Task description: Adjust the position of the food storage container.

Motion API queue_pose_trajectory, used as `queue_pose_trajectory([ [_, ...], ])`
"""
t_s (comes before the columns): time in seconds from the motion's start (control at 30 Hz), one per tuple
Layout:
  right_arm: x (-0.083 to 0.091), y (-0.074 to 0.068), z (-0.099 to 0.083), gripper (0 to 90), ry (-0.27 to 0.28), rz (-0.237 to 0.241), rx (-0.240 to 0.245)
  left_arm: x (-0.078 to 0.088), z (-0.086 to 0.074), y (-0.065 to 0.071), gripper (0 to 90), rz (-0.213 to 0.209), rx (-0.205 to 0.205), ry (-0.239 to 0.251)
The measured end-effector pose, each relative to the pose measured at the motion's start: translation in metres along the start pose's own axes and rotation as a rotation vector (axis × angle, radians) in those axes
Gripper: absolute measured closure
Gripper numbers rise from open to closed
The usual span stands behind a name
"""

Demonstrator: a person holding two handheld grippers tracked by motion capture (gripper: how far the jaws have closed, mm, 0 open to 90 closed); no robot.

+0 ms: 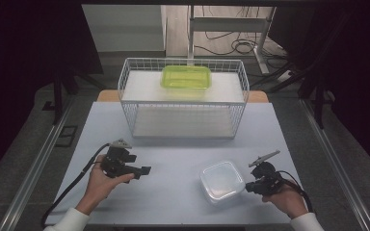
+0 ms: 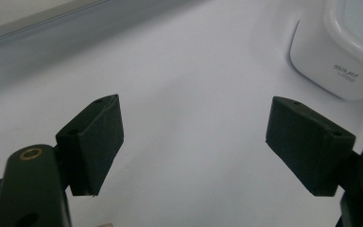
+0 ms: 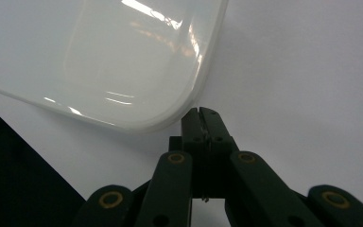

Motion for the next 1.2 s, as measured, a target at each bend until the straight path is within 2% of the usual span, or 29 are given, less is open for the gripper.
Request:
queue_pose_trajectory([
  [0.5, -0.023, -0.038, 0.027, 89.3, -0.006, 0.072, 0.085, 0.001, 0.000, -0.001, 19.1, 0.004, -0.006, -0.003],
  [0.6, -0.029, -0.045, 0.034, 89.3, -0.003, 0.081, 0.093, 0.001, 0.000, -0.001, 19.0, 0.006, -0.008, -0.002],
  [0.63, -0.032, -0.052, 0.039, 89.3, 0.000, 0.092, 0.101, 0.001, 0.000, -0.001, 19.0, 0.006, -0.009, -0.003],
  [0.97, -0.049, -0.073, 0.059, 89.2, 0.008, 0.119, 0.136, 0.001, 0.000, -0.001, 19.0, 0.006, -0.010, -0.003],
  [1.2, -0.056, -0.074, 0.071, 89.2, 0.036, 0.120, 0.125, 0.001, -0.001, -0.001, 19.0, 0.006, -0.007, -0.006],
])
Point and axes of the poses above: each handheld gripper's, and its own axes: x roughly backward along the jaws, z roughly out of its top, y roughly to its right, the point moved 5 cm from there along -x, roughly forward along the jaws, and after that the axes turned 9 degrees about y, right-handed, at the moved point
